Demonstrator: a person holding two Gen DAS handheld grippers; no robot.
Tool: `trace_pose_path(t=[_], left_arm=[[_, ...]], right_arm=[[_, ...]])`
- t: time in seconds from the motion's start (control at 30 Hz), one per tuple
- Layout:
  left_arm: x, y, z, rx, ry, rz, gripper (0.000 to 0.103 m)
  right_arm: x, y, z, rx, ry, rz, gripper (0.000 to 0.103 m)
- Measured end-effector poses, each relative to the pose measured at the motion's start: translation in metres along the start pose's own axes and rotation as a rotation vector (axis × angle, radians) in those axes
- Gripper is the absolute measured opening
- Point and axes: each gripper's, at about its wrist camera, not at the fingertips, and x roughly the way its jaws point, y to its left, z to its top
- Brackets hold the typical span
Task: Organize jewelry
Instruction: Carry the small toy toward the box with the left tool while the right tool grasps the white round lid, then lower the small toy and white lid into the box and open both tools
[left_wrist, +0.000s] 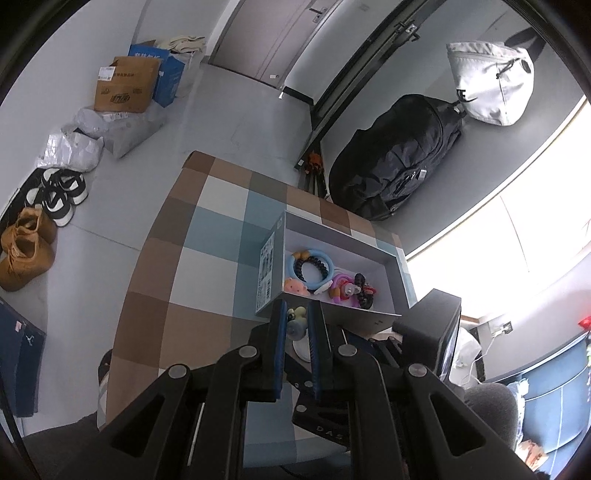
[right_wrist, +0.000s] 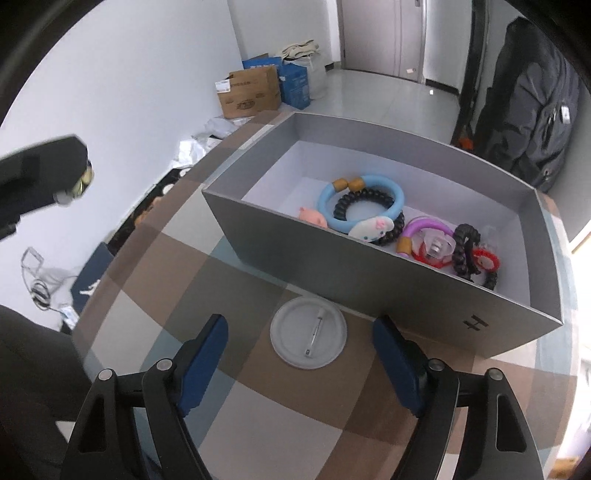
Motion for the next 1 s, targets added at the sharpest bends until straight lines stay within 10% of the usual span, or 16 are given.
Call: trace_pose_path(t=[0.47,1.0], left_arm=[[0.005,-0.006,-0.007,0.018,0.036,-0.002,0.007],[0.007,-0.007,-0.008,0.021,0.042,0.016,0.007]], right_arm=[[0.000,0.002,0.001,-0.040,-0.014,-0.055,0.042],[-0.013,-0.010,-0.008,0.023,0.007,0.078,0.042]])
